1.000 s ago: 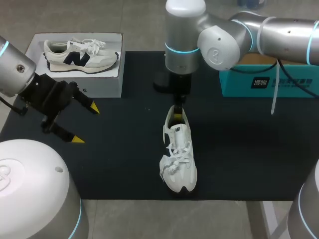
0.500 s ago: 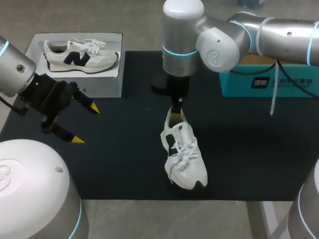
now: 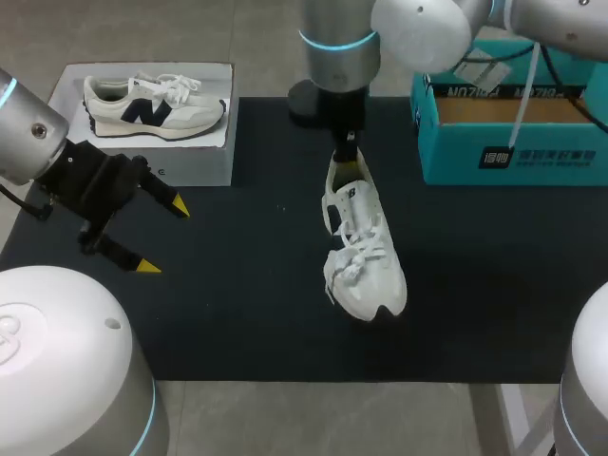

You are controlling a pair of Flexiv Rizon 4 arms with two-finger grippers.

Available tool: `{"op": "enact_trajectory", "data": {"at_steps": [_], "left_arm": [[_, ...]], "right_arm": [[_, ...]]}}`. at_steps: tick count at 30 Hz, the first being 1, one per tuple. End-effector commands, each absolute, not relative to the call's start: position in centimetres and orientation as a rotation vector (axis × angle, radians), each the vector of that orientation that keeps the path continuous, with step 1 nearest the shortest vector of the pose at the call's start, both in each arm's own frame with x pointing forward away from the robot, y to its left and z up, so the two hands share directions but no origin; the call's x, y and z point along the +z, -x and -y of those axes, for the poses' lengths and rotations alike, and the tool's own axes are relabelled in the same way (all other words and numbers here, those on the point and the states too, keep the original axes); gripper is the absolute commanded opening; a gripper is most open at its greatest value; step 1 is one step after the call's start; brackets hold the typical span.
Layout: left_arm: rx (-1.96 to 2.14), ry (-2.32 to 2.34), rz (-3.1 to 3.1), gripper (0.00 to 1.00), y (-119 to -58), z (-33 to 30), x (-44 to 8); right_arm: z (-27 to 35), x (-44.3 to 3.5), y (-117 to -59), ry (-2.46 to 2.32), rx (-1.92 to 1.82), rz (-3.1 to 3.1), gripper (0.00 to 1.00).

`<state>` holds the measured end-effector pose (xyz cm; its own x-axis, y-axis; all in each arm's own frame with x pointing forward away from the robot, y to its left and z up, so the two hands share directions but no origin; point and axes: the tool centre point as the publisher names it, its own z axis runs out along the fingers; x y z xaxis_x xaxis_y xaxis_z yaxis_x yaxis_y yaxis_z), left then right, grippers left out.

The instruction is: Take the shoe out of the shoebox, open the shoe tongue, remove and reinsert the insole, then place the shoe into the shoebox

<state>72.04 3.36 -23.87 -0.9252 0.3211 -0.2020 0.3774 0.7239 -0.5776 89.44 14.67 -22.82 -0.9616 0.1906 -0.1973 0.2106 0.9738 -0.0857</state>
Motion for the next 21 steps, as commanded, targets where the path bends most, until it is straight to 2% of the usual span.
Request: {"op": "enact_trajectory", "data": {"at_steps": [1,21], "left_arm": [[-0.974,-0.576,-2.837,1.00,-72.00,-3.35,-23.88],[-0.974,-0.576,-2.837,1.00,-72.00,-3.35,-23.88]], "right_arm": [[-14.40,-14.38,-87.98,-0.291,-0.169,-2.874,0.00],[-15.21,-14.18,-87.90,-0.287,-0.184,-2.912,0.00]]}}
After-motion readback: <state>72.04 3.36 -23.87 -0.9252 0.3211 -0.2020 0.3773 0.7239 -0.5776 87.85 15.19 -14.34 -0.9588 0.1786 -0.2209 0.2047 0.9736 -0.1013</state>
